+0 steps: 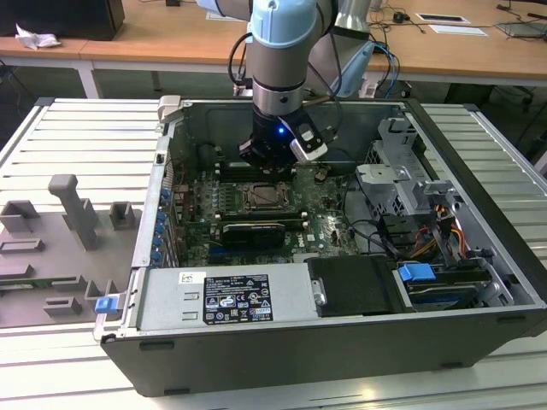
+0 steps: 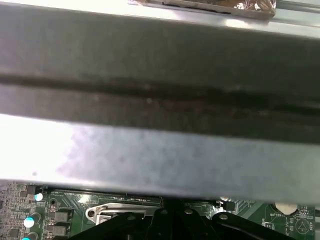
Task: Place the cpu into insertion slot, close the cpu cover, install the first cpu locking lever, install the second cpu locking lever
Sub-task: 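Install the first cpu locking lever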
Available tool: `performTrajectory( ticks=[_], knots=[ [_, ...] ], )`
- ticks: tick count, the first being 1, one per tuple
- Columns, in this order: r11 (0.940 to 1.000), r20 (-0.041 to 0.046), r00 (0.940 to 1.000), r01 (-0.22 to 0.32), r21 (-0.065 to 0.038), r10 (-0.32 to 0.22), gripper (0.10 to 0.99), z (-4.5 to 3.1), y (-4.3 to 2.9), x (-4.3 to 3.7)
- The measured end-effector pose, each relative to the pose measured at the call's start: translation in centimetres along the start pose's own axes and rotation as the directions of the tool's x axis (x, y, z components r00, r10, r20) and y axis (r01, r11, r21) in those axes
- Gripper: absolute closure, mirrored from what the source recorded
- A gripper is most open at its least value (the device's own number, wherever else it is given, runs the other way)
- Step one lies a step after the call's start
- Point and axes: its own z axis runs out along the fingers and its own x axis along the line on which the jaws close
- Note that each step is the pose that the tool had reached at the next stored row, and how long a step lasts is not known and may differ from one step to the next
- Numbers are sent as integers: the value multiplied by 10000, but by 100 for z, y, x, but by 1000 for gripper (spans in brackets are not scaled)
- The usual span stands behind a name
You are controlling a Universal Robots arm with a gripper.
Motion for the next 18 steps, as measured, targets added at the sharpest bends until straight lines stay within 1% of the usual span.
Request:
performTrajectory(
  ticks=[3, 6, 7, 18],
  knots=[
    [10000, 0, 10000, 1, 3, -1, 980, -5, 0, 0],
    [10000, 0, 10000, 1, 4, -1, 980, -100, 11, -5],
    [10000, 0, 10000, 1, 6, -1, 980, -109, 13, -6],
    [10000, 0, 10000, 1, 7, -1, 980, -116, -44, 0]
  ],
)
